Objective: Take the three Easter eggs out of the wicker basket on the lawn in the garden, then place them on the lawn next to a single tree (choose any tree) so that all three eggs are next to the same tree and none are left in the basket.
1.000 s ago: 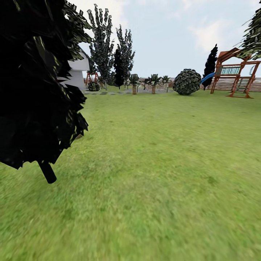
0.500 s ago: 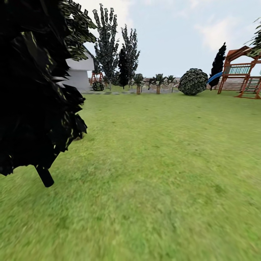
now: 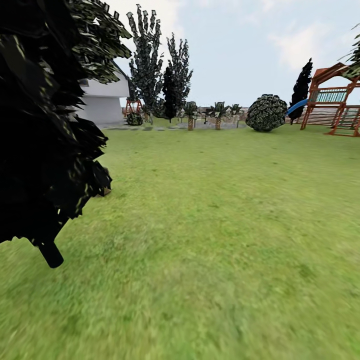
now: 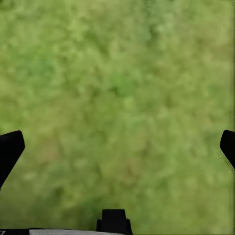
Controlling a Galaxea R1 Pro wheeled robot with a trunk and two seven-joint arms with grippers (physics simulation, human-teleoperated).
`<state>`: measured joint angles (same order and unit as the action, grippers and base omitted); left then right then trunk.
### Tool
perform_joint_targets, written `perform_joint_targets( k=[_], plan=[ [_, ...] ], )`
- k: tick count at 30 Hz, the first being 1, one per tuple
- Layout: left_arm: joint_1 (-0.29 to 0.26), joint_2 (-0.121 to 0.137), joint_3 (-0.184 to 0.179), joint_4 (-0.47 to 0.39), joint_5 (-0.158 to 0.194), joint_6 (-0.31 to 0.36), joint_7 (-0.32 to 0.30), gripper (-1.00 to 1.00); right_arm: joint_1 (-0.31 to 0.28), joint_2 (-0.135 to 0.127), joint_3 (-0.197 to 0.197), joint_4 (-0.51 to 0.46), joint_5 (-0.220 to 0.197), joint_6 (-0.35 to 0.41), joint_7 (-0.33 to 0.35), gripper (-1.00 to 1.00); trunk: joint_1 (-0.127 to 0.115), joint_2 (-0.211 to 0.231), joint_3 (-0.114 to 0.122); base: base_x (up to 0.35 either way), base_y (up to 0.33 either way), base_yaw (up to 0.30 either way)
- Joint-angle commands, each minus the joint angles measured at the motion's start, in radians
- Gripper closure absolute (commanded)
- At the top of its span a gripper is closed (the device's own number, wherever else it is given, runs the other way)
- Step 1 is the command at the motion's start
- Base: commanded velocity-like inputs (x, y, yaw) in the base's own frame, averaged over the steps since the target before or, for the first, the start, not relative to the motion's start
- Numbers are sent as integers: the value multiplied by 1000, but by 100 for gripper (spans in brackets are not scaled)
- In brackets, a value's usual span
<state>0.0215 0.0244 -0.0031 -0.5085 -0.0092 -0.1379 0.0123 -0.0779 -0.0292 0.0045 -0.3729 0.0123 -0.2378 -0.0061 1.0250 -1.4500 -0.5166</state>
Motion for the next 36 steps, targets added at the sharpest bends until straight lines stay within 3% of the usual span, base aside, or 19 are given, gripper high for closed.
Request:
perform_joint_targets(
  k=[1,10,22,36],
  plan=[
    [0,0,0,0,0,0,0,-100,0,0,0,0,0,0,0,-100,0,0,0,318,-50,0],
    [0,0,0,1,0,0,0,-100,0,0,0,2,0,0,0,-100,0,0,0,275,-181,0],
    [0,0,0,1,0,0,0,-100,0,0,0,-1,0,0,0,-100,0,0,0,328,-22,0],
    [0,-1,0,1,0,1,0,-100,0,0,0,-3,0,0,0,-100,0,0,0,248,-213,0]
  ],
)
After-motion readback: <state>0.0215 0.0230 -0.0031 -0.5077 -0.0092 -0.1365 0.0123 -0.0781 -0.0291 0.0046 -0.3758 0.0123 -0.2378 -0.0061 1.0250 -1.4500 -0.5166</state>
